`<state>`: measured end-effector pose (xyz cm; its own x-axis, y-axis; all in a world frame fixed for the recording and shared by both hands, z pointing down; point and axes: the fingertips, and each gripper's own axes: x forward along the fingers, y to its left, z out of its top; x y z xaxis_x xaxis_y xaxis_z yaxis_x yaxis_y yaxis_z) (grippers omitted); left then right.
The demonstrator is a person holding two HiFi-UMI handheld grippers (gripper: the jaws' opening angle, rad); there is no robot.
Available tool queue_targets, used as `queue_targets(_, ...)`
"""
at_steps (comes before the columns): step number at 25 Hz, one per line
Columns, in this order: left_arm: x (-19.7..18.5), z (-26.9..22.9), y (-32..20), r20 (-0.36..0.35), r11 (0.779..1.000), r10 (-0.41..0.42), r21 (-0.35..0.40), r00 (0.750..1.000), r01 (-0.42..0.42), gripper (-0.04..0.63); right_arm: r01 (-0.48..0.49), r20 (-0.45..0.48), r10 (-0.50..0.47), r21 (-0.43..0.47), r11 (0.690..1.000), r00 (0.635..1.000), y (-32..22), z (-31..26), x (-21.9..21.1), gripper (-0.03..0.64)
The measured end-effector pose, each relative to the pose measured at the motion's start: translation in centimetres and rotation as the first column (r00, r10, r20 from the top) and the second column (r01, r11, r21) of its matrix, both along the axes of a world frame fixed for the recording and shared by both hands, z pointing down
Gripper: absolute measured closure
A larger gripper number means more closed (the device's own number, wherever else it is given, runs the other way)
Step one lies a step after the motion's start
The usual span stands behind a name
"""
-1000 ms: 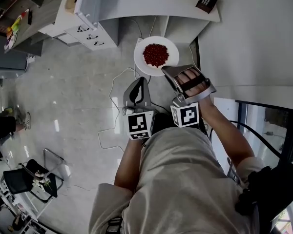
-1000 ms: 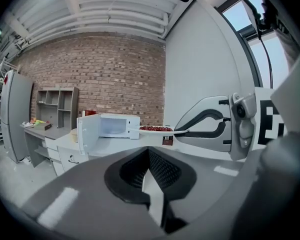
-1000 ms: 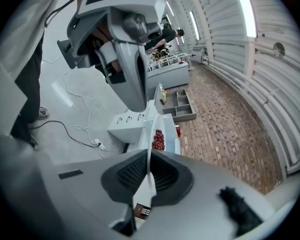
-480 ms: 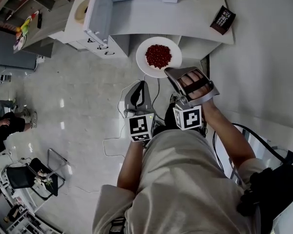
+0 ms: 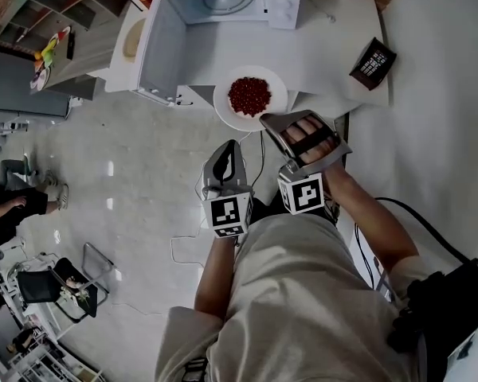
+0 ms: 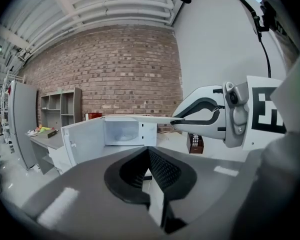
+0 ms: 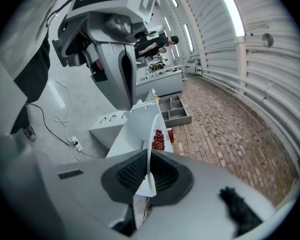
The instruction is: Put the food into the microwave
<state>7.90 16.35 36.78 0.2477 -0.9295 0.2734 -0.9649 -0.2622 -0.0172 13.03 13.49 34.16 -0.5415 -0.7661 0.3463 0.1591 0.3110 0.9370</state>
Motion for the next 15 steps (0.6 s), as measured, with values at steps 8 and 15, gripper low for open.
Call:
queue_targets(8,0.0,-0.1,-3.8,0.010,0.998,-0.064,-0.008,0.998,0.064,0.589,0.041,0.022,-0.041,0.000,0.999,0.999,-4.7,0.2,0.3,0.598)
queue_targets(15,-1.0,0.5,-6.7,0.009,0.998,-0.068,-0.006,0.998,0.068,0.589,0.037,0.003,-0.037,0.000,0.999,0.999,-7.7,0.6,-0.9,0.598)
